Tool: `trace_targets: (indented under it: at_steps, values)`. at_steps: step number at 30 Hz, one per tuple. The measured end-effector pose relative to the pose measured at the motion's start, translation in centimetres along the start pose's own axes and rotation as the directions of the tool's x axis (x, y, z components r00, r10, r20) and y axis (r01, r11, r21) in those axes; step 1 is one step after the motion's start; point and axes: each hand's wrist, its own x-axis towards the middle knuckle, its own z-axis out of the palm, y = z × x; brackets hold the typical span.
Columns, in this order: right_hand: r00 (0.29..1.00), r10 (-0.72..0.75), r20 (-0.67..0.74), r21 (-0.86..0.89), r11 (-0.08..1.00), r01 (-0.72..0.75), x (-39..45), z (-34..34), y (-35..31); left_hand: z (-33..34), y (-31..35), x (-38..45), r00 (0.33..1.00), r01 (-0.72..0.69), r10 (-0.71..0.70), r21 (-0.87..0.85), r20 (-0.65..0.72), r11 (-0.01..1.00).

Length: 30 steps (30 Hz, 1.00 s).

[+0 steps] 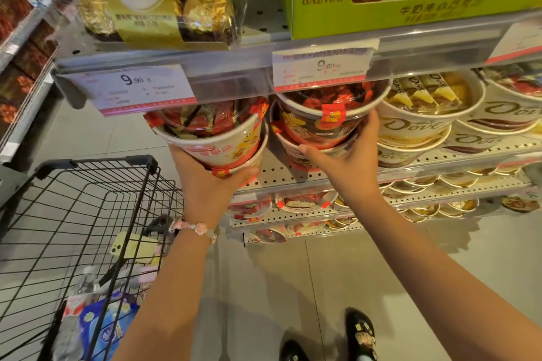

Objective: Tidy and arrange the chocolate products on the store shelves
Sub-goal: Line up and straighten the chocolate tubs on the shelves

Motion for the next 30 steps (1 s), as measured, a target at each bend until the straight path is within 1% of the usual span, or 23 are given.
trace_targets:
  at_steps: [3,5,7,9,13,17,20,22,24,27,30]
  values:
    - [0.989,0.010,-0.145,-0.070,0.997,-0.020,-0.3,1.7,-0.4,0.0,-0.3,-0.1,1.000,-0.020,0.020,-0.011,-0.007,1.000]
    - [0.982,0.029,-0.189,-0.103,0.993,-0.049,-0.2,2.2,-0.7,-0.2,-0.4,-0.1,1.000,-0.020,0.020,-0.002,-0.006,1.000]
    - [0.981,0.025,-0.190,-0.115,0.992,-0.047,0.0,2.1,-0.6,-0.3,-0.5,-0.1,1.000,-0.023,0.023,0.005,-0.001,1.000]
    - [0.990,0.021,-0.142,-0.082,0.996,-0.033,0.0,1.4,-0.1,-0.4,-0.5,-0.1,1.000,-0.028,0.027,0.017,0.005,0.999]
    - [0.999,0.029,0.018,-0.019,0.999,-0.029,0.1,-0.2,0.4,-0.9,-0.6,0.1,0.999,-0.019,0.017,0.049,0.042,0.999]
    - [0.985,0.034,0.171,-0.018,0.999,-0.032,0.9,-1.7,0.6,-1.8,-0.6,0.7,0.996,0.006,-0.015,0.091,0.093,0.996]
    - [0.974,0.024,0.227,-0.007,1.000,-0.023,1.1,-2.2,0.8,-2.1,-0.6,1.1,0.992,0.012,-0.025,0.101,0.126,0.995]
    - [0.981,0.003,0.193,0.003,1.000,-0.004,0.8,-2.0,0.9,-2.1,-0.5,1.0,0.991,0.010,-0.024,0.104,0.131,0.995]
    - [0.995,-0.004,0.099,-0.001,1.000,0.004,0.5,-1.2,0.8,-2.1,-0.3,0.9,0.991,0.007,-0.020,0.096,0.129,0.995]
    - [0.998,0.030,-0.058,0.001,1.000,-0.030,0.3,0.3,0.1,-2.0,-0.1,0.9,0.995,0.007,-0.014,0.072,0.103,0.997]
    - [0.993,0.042,-0.106,-0.071,0.996,-0.050,0.4,0.6,-0.2,-1.9,0.0,0.9,0.997,0.020,-0.024,0.063,0.071,0.998]
